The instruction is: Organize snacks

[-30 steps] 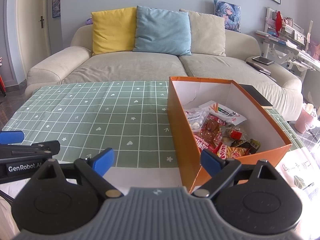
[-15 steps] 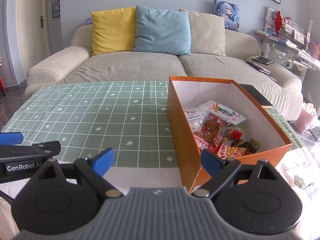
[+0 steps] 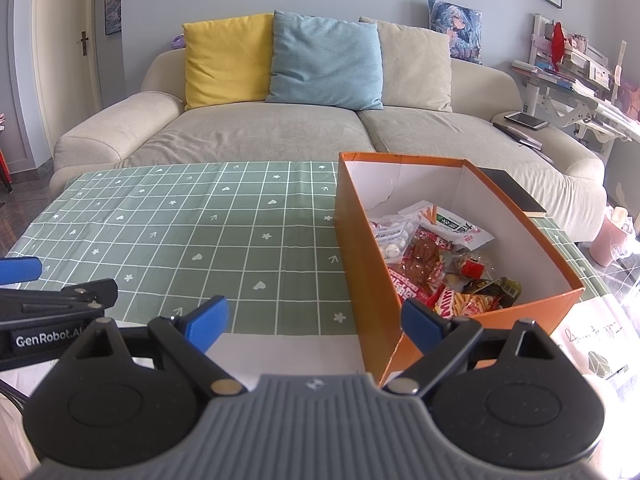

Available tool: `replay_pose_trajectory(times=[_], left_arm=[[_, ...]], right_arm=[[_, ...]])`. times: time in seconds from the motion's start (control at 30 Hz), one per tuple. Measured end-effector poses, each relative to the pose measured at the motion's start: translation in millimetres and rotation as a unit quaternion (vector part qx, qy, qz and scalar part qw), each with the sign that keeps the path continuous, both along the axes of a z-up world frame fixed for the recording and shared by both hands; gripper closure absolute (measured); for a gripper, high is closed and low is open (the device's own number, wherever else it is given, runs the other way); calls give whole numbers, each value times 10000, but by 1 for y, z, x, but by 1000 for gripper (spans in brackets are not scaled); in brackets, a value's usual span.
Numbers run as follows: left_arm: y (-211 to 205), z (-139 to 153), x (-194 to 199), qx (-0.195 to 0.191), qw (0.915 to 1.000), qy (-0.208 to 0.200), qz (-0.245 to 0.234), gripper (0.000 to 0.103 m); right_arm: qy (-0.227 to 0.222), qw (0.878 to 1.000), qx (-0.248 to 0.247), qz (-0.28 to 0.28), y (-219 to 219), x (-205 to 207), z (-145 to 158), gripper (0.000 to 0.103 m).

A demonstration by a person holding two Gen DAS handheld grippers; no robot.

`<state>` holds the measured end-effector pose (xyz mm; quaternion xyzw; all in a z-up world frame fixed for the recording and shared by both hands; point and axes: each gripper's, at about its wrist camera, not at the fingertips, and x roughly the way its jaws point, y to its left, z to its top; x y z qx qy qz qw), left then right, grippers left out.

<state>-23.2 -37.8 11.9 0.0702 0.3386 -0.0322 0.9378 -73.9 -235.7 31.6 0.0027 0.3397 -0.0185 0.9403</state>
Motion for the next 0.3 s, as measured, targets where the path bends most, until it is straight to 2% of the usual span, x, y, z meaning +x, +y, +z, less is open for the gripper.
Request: replay_pose_trajectory(times=[0.3], left_arm=[[0, -1, 0, 38, 10000, 15, 63, 6]], right_arm=[[3, 10000, -1, -1, 0, 0, 0, 13]])
